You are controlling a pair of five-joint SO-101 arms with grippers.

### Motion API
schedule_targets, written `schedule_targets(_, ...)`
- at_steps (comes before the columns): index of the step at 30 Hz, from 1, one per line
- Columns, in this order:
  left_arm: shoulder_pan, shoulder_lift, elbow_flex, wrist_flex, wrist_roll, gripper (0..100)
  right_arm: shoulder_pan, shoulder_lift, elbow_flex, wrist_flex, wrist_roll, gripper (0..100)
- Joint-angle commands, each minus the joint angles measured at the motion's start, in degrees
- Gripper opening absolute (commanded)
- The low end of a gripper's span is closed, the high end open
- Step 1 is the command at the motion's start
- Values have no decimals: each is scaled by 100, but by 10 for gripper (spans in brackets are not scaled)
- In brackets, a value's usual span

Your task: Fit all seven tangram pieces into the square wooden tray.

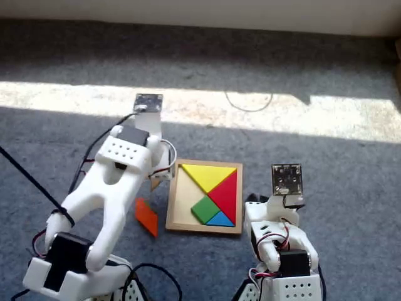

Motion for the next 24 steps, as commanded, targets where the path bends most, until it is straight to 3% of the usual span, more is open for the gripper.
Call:
schedule_targets(1,875,-31,-22,-396,-26,144,66,-13,585,48,-18,9)
schedule_targets(10,1780,778,-66,-1125,-26,153,66,-31,585,48,-18,9)
schedule_targets(16,1859,822,-66,-1090,18,288,75,-48,585,48,-18,9)
schedule_targets(24,1815,40,-31,-677,18,283,127,-57,585,48,-18,9)
